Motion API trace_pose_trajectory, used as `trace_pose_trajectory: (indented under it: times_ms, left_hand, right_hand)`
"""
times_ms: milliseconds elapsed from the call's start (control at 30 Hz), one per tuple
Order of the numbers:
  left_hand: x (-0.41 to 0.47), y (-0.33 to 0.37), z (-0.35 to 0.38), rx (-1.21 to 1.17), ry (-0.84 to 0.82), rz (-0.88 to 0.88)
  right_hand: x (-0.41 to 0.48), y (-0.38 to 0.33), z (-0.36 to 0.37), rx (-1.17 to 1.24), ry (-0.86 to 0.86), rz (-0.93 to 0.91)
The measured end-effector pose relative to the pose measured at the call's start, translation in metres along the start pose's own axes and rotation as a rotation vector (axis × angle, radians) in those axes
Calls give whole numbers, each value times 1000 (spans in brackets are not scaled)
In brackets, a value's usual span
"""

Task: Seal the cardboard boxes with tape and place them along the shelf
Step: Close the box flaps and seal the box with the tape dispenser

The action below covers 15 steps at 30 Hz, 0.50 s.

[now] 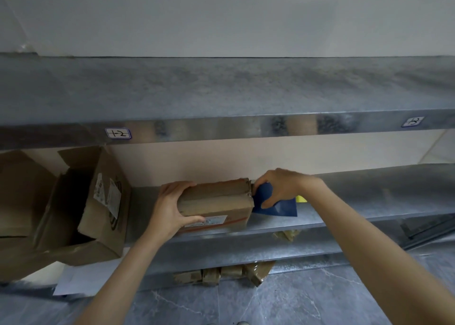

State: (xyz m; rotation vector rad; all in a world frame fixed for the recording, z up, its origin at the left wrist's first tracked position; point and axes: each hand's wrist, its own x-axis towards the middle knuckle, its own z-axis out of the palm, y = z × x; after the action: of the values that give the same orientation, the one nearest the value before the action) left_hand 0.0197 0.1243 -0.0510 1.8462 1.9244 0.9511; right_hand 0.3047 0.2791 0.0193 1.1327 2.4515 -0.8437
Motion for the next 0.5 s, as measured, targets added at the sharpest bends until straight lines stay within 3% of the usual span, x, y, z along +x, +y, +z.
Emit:
trace_pose_trajectory:
  times_ms: [67,200,300,500]
  left_hand:
    - [0,2,-1,-17,10,1]
    - [3,5,-6,-17,3,4]
    - [0,2,-10,-31,5,-8]
    - [-3,-12,-28,1,23,-40]
  right_hand:
    - [7,9,16,23,22,26]
    - [14,31,48,180,228,96]
    - [15,39,75,264,248,151]
    - [30,46,100,199,319,123]
